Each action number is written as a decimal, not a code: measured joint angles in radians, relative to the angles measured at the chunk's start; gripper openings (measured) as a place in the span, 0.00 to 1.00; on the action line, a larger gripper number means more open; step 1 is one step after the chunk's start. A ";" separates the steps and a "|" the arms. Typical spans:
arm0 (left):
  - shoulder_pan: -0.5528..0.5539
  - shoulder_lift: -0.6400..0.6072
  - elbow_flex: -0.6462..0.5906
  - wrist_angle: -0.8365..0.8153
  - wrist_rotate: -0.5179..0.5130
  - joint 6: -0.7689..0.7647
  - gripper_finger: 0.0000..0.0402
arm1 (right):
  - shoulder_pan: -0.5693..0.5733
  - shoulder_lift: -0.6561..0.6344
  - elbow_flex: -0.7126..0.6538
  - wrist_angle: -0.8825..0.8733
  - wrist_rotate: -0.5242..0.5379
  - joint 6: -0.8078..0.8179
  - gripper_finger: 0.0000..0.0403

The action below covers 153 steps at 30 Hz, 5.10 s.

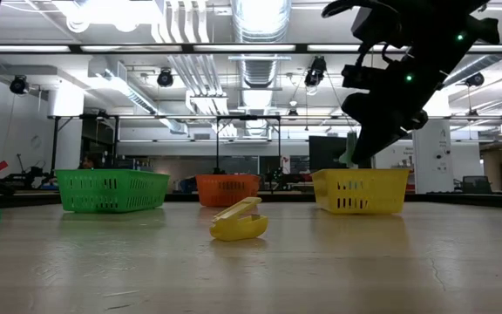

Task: Pick and place Stapler, Stapler remover, tape
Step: Put the blue staple remover into the yellow basket, then put the yellow stapler into the green basket

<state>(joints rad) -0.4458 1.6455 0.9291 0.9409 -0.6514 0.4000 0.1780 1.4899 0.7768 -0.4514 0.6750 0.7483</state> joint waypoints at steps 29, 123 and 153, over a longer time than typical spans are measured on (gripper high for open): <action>0.014 0.000 0.000 -0.008 0.002 -0.053 0.42 | 0.027 -0.008 0.001 0.172 -0.180 -0.147 0.12; -0.104 0.215 0.030 -0.653 0.105 -1.154 0.41 | 0.315 -1.260 -0.760 0.492 -0.308 -0.475 0.02; -0.122 0.351 0.195 -0.943 0.006 -1.216 0.24 | 0.315 -1.244 -0.759 0.487 -0.309 -0.445 0.02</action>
<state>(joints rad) -0.5679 1.9961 1.1236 -0.0025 -0.6453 -0.8158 0.4927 0.2458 0.0181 0.0353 0.3664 0.3031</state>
